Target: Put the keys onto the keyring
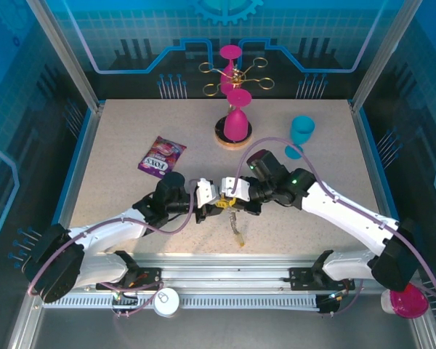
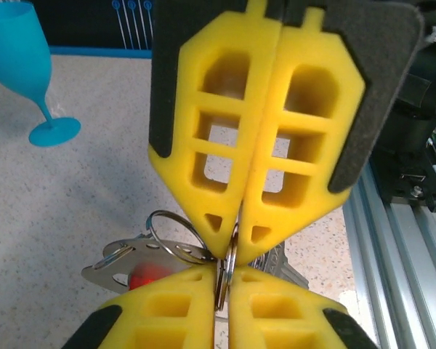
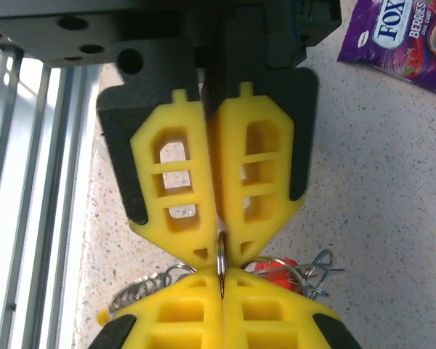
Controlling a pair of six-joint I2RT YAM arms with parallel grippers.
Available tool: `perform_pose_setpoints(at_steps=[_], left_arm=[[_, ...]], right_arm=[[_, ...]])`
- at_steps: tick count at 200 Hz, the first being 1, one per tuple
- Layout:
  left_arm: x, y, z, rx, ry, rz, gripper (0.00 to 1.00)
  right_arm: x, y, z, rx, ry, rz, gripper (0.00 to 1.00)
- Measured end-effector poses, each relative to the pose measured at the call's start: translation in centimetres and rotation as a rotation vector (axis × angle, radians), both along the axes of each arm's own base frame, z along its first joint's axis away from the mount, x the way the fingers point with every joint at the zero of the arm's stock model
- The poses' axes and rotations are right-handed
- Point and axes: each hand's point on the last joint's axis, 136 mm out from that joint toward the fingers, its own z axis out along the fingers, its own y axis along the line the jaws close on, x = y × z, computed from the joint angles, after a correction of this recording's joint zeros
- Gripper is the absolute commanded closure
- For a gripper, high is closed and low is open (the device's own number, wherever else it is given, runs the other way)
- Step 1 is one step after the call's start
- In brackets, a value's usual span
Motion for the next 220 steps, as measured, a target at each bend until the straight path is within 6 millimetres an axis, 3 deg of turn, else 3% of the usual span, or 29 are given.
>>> perform_pose_setpoints(at_steps=[18,28,47,92,124,175,191,220], left_arm=[[-0.2,0.0,-0.2,0.012,0.0,-0.01,1.0],[-0.2,0.0,-0.2,0.013,-0.003,-0.012,1.0],[-0.2,0.0,0.0,0.011,-0.009,-0.012,1.0],[-0.2,0.1,1.2,-0.041,-0.061,-0.008,1.0],[-0.2,0.1,1.5,-0.075,-0.07,-0.001,1.0],[0.0,-0.1,3.0,-0.139,-0.092,0.008,1.0],[0.0,-0.1,3.0,-0.148,-0.086,0.012,1.0],[0.0,-0.1,2.7,-0.158,-0.078,0.016,1.0]], right_arm=[[0.0,0.0,-0.1,-0.025,0.0,0.007,0.99],[0.0,0.0,-0.1,-0.023,0.002,0.003,0.81],[0.0,0.0,0.5,0.02,0.007,-0.011,0.67],[0.9,-2.5,2.3,0.227,0.066,-0.17,0.58],[-0.5,-2.2,0.5,0.277,0.179,-0.196,0.53],[-0.5,-1.5,-0.8,0.302,0.252,-0.213,0.58],[-0.3,-1.2,-0.8,0.315,0.26,-0.211,0.66],[-0.4,-0.9,-0.6,0.335,0.273,-0.206,0.91]])
